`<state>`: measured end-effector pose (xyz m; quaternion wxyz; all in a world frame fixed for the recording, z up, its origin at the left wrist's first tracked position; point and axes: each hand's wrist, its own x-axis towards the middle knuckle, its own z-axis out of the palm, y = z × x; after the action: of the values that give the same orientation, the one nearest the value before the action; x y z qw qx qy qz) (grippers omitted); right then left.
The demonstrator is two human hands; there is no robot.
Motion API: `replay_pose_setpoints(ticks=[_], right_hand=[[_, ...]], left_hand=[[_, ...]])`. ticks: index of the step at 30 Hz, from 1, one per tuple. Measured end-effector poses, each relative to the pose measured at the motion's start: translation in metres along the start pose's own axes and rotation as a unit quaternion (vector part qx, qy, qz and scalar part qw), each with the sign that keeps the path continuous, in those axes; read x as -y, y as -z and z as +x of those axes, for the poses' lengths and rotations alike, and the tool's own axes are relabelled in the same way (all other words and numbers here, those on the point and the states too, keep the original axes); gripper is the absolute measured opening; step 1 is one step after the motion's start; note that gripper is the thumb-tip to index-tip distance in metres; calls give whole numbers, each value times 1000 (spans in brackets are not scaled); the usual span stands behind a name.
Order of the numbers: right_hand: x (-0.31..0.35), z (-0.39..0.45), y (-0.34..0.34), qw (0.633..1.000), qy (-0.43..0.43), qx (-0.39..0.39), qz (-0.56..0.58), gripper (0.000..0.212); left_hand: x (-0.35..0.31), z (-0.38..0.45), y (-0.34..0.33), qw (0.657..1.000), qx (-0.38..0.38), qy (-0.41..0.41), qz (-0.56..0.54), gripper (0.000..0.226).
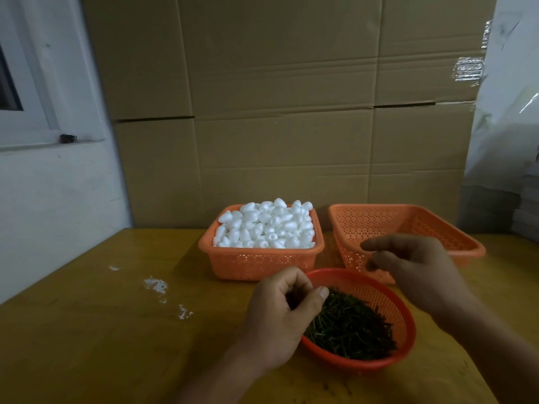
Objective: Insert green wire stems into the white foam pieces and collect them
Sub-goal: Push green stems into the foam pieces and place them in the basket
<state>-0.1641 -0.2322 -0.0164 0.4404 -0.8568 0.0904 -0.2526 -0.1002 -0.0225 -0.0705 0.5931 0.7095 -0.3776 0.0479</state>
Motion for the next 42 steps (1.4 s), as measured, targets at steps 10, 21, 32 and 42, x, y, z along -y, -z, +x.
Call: replay_pose_setpoints(ticks=[10, 21, 32, 42], right_hand=[[-17, -20, -21, 989, 103, 72, -80, 17], [-24, -21, -27, 982, 149, 60, -100, 15], [-25, -21, -29, 981, 137, 55, -123, 13], [-22, -22, -27, 983, 125, 44, -128, 13]], left_hand=[[-1, 16, 10, 995, -45, -13, 91, 19], [25, 125, 96, 915, 71, 61, 392, 28], [29, 156, 94, 825, 245, 102, 499, 31], [45, 163, 99, 830, 237, 76, 499, 19]])
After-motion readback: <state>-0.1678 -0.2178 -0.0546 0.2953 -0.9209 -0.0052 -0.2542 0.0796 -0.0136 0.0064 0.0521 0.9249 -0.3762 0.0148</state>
